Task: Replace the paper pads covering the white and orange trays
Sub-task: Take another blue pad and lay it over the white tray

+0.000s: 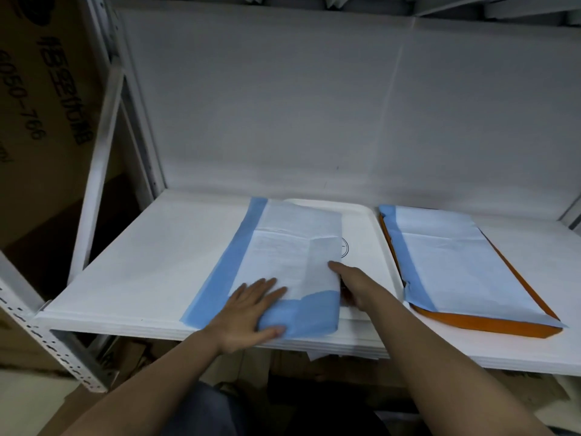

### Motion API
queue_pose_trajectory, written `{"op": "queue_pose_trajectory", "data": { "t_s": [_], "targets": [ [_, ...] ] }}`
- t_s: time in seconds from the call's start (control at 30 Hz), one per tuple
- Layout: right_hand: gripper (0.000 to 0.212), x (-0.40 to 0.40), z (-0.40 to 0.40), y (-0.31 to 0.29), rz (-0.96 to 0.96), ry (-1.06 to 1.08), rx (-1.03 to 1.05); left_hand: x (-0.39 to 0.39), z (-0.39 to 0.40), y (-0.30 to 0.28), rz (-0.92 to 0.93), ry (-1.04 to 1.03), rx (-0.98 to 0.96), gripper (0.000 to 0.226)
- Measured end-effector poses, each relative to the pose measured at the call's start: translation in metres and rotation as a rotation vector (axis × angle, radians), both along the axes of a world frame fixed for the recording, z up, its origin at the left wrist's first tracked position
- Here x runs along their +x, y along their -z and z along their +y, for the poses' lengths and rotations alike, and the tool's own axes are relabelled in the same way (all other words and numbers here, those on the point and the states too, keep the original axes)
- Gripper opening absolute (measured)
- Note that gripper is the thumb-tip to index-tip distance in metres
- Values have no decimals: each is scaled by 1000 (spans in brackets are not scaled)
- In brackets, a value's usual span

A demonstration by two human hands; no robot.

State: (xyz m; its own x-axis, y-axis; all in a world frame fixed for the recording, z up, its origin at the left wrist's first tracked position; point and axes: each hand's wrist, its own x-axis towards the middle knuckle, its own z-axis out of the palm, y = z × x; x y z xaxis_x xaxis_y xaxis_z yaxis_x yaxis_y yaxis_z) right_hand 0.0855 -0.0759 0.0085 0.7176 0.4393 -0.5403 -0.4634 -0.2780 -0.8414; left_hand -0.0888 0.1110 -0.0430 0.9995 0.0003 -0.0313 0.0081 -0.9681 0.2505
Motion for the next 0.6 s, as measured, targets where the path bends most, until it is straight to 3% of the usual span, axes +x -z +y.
{"op": "queue_pose_trajectory", "data": {
  "t_s": [0.1,0.23,0.3,0.47,0.6],
  "targets": [
    [19,-9,1,3,-7,46,32,1,-16,6,-108,145,173,99],
    [31,-21,-5,14,-133,114,25,12,-43,14,-208,150,236,98],
    [32,-30,-11,13,-62,100,52,17,-50,13,-211,113,258,99],
    [29,-45,-32,11,165,32,-8,19,-67,4,-371,32,172,59],
    [23,-45,-45,15,-82,61,-52,16,-83,4,-284,73,82,68]
  ]
}}
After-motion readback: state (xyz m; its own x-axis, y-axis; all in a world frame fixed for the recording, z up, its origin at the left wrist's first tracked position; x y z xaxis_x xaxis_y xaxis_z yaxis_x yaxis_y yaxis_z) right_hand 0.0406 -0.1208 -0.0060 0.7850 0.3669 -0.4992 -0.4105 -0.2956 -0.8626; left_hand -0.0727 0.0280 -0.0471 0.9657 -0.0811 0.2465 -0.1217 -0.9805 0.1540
